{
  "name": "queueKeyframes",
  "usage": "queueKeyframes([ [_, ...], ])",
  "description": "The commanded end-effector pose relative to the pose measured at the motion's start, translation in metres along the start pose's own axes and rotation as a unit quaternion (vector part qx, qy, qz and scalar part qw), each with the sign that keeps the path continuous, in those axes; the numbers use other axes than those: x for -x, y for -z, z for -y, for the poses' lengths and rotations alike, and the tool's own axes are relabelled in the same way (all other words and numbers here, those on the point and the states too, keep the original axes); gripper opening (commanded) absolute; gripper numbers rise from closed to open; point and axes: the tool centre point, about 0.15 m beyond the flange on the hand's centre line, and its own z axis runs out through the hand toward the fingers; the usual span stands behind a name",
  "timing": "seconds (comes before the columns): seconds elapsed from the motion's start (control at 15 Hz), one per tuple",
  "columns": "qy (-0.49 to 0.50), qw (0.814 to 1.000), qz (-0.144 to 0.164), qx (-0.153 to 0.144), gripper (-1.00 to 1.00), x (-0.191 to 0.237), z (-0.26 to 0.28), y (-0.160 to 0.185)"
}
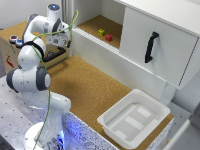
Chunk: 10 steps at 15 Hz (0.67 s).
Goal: Turn on the green led light
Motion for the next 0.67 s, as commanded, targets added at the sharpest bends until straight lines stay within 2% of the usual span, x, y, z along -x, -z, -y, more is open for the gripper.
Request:
queueKeyframes([
  [0.0,0.085,0.988,0.120,0.040,1.00,-0.033,0.083,0.038],
  [0.13,0.108,0.983,0.141,0.040,1.00,-0.041,0.121,0.040],
  [0.2,0.118,0.982,0.146,0.025,1.00,-0.044,0.138,0.038],
  [0.27,0.134,0.979,0.152,0.027,1.00,-0.047,0.155,0.035],
  [0.4,0.158,0.974,0.164,0.012,1.00,-0.049,0.185,0.030],
  [0.6,0.181,0.969,0.167,0.017,1.00,-0.050,0.220,0.024],
])
